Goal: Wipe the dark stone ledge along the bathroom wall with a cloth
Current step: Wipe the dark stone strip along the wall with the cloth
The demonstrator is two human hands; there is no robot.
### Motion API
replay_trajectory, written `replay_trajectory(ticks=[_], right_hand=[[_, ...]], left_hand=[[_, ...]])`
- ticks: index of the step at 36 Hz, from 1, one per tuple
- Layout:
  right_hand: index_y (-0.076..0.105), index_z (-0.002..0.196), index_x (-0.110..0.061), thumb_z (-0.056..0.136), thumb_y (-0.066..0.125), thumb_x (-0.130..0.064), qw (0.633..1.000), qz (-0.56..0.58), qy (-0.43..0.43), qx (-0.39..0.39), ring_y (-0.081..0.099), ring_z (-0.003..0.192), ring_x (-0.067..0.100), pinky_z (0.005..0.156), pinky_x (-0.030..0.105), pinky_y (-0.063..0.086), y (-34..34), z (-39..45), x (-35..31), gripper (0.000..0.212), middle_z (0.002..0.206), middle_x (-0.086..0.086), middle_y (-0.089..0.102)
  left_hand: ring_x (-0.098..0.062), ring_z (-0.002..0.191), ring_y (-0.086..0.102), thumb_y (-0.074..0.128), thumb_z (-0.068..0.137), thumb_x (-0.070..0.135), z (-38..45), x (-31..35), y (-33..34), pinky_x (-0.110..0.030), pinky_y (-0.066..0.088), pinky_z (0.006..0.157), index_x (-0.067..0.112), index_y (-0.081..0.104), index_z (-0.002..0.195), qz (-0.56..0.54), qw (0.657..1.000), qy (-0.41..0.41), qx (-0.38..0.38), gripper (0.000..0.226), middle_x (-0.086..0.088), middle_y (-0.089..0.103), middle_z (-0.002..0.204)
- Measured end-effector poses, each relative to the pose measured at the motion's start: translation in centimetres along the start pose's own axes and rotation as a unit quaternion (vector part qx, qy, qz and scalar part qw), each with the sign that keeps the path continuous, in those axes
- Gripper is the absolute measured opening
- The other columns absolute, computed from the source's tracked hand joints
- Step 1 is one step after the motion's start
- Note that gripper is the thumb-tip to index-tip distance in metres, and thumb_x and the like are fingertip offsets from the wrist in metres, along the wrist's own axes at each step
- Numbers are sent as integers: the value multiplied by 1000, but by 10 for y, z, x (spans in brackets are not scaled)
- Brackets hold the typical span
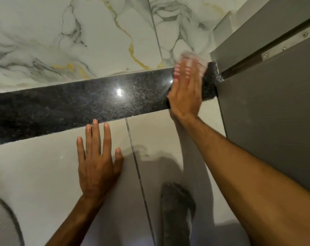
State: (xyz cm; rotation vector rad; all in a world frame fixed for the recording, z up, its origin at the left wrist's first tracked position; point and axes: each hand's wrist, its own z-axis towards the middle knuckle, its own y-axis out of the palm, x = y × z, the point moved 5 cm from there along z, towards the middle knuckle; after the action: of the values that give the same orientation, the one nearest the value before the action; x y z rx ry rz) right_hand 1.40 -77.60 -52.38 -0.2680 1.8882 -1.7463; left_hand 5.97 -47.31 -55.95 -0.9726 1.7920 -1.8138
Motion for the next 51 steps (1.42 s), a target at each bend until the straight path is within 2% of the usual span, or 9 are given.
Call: replay_trajectory(ticks=[5, 11, 14, 22, 27, 33, 40, 46, 51], right_hand=[[18, 179, -24, 115, 44, -35, 986, 28, -155, -60, 16, 175, 22, 142, 38, 24, -1, -68, -3, 69, 188, -2, 14], [27, 177, -16, 117, 33, -43, 997, -1, 81, 12, 23, 173, 33, 140, 52, 31, -11, -90, 40, 66, 184, 9, 26], [27, 176, -12, 119, 39, -35, 992, -4, 115, 46, 19, 173, 36, 141, 54, 26, -3, -50, 12, 63, 185, 14, 21], [21, 178, -26, 114, 45, -37, 982, 17, -183, -48, 21, 173, 21, 141, 40, 30, 13, -96, -37, 69, 187, -1, 20], [14, 179, -28, 115, 39, -42, 993, -1, -99, -70, 18, 174, 22, 137, 49, 36, -6, -120, 22, 70, 188, -4, 14], [17, 178, -9, 119, 39, -33, 999, 1, 43, 12, 19, 173, 37, 140, 52, 28, 9, -58, -41, 67, 186, 15, 17], [20, 178, -28, 111, 54, -36, 965, 50, -250, -67, 23, 172, 22, 139, 41, 30, 34, -116, -104, 76, 186, -2, 21], [13, 179, -30, 112, 35, -49, 998, 12, -31, -57, 27, 170, 31, 132, 60, 42, 0, -151, 4, 73, 186, 0, 20], [16, 178, -12, 119, 44, -37, 997, -7, 72, 19, 18, 173, 38, 140, 57, 27, 19, -96, -65, 70, 186, 16, 15]], left_hand=[[-32, 170, 0, 33, 105, 46, 1, 2, -5, -48, -8, 138, 12, 15, 174, -4, 1000, -11, -13, 79, -17, 3, 183], [-35, 170, 6, 34, 105, 45, 2, 3, -8, -55, 4, 137, 8, 19, 173, -8, 1000, -6, -13, 79, -19, 8, 182], [-37, 169, 7, 33, 107, 45, 1, 4, -6, -58, 7, 137, 7, 20, 172, -7, 1000, 2, 1, 77, -22, 11, 181], [-46, 162, 27, 41, 105, 37, -7, 0, -14, -67, 30, 130, 3, 39, 165, -10, 1000, -11, 18, 69, -29, 28, 174], [-50, 157, 36, 45, 101, 34, -24, -17, -18, -73, 40, 122, 3, 46, 161, -13, 999, -35, 10, 67, -30, 35, 170], [-50, 160, 30, 40, 106, 38, -42, -45, -11, -70, 28, 129, 5, 40, 165, -1, 997, -73, 29, 68, -32, 30, 173], [-47, 164, 24, 31, 111, 42, -55, -81, -14, -64, 16, 134, 7, 32, 169, 5, 990, -137, 37, 68, -27, 20, 177], [-48, 161, 32, 39, 105, 38, -53, -79, -22, -71, 34, 126, 6, 36, 167, -3, 986, -162, 35, 70, -28, 27, 175], [-41, 165, 24, 34, 108, 44, -55, -83, -20, -64, 23, 133, 13, 30, 171, -4, 983, -177, 46, 70, -23, 23, 178]])
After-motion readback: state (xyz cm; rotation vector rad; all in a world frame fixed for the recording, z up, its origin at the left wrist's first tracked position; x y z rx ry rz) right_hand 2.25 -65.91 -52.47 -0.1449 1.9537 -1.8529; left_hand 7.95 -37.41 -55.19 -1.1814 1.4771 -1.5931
